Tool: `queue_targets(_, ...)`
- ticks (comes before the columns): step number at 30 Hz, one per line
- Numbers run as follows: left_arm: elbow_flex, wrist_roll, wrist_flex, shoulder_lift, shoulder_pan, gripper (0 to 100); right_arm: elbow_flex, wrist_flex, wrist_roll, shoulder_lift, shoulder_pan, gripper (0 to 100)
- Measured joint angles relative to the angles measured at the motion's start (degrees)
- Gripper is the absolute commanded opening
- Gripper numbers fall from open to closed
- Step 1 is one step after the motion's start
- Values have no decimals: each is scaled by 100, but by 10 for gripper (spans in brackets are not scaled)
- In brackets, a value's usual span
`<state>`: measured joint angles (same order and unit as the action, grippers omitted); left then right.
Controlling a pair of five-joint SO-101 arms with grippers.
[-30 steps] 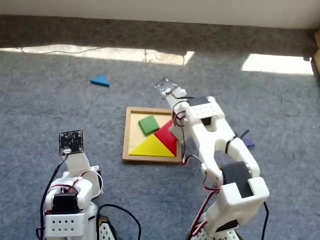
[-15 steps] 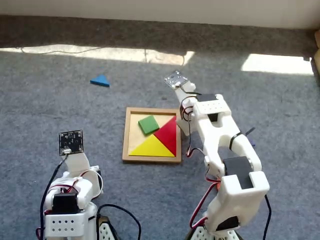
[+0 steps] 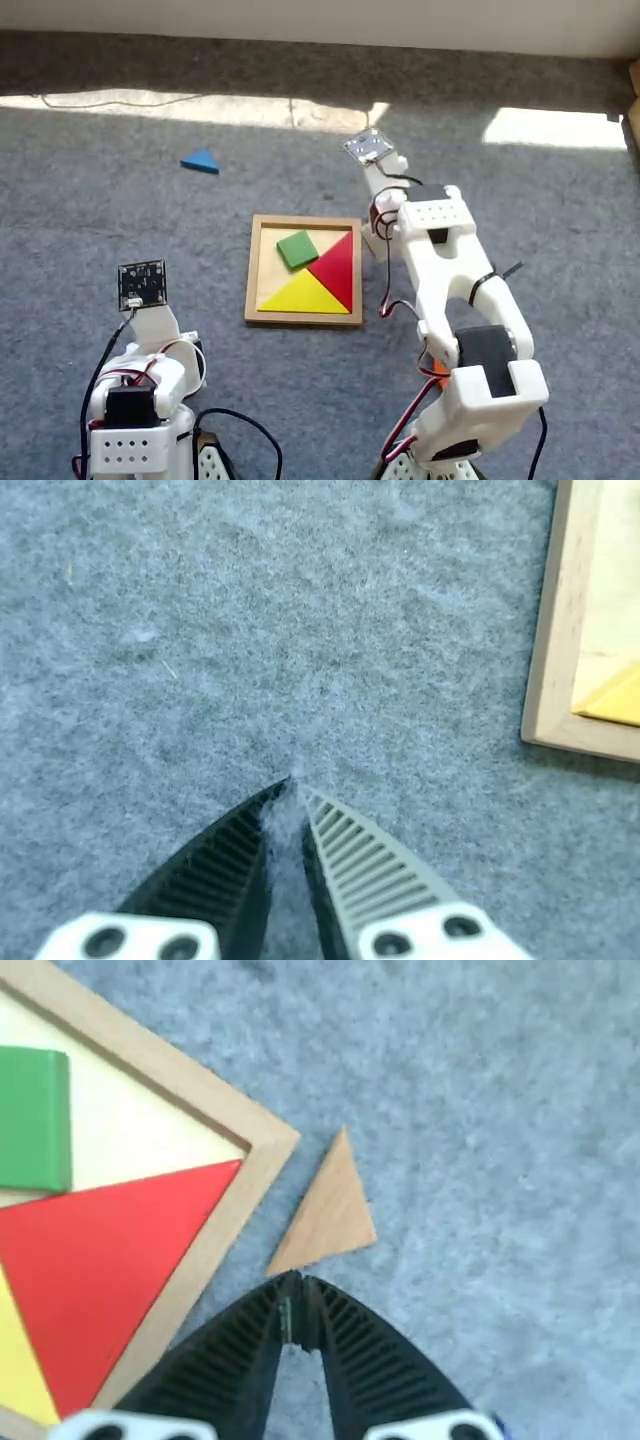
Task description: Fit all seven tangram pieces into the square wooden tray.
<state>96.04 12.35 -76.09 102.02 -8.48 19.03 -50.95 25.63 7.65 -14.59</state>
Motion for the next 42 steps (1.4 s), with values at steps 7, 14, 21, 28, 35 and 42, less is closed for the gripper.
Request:
queue_targets(7,0,0,0,0,0,5,-237,62,-1398,440,44,197)
queue_targets(14,0,0,0,0,0,5,-1371,-123,-1732,1415,44,198)
queue_targets(21,0,0,0,0,0,5,-2541,-967,-1732,2040,-70,198)
queue_targets(28,0,0,0,0,0,5,-3473,-1670,-2101,2145,-97,198)
queue_targets(35,0,0,0,0,0,5,-3692,-1363,-2418,2532,-220,198)
queue_targets(42,0,0,0,0,0,5,-3851,-1301,-2497,3112,-211,192)
